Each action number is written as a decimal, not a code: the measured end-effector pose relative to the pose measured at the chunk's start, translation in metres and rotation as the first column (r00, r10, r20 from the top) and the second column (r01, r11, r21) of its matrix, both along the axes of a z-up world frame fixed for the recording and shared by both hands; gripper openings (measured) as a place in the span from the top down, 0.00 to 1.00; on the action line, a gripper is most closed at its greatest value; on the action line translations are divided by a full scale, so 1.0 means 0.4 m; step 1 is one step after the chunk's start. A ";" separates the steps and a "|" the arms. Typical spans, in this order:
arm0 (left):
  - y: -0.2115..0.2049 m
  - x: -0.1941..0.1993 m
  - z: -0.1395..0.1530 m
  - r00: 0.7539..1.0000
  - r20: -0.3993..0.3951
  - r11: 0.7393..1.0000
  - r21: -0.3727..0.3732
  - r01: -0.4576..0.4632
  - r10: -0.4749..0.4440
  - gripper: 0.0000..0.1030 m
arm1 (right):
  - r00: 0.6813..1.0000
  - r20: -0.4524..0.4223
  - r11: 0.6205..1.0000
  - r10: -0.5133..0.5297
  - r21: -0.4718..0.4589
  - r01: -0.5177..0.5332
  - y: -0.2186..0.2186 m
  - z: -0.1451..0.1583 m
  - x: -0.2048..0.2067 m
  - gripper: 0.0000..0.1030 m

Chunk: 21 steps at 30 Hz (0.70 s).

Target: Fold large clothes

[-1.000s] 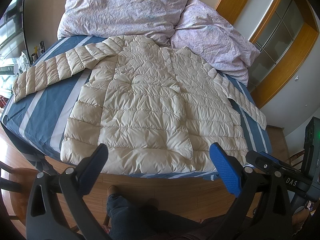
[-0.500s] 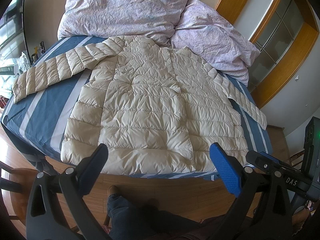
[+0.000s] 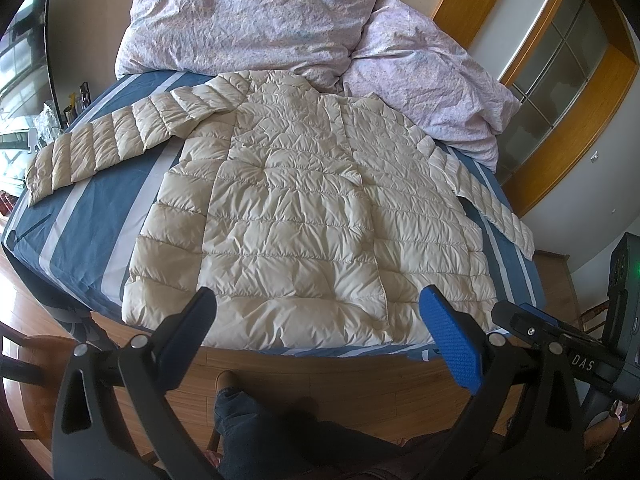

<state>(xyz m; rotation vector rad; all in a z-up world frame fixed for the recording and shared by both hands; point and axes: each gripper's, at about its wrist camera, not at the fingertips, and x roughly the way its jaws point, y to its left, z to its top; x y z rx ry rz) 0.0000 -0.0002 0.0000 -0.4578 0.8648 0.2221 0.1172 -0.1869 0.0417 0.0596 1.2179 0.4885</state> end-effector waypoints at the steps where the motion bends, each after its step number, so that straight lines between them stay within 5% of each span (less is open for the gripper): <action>1: 0.000 0.000 0.000 1.000 0.000 1.000 0.000 0.000 0.000 0.02 | 1.000 0.000 1.000 0.000 0.000 0.000 0.000 0.000 0.000 0.01; 21: 0.006 0.004 -0.004 1.000 -0.009 1.000 -0.005 -0.003 0.003 0.02 | 1.000 0.000 1.000 -0.004 -0.002 0.004 0.009 -0.012 0.016 0.01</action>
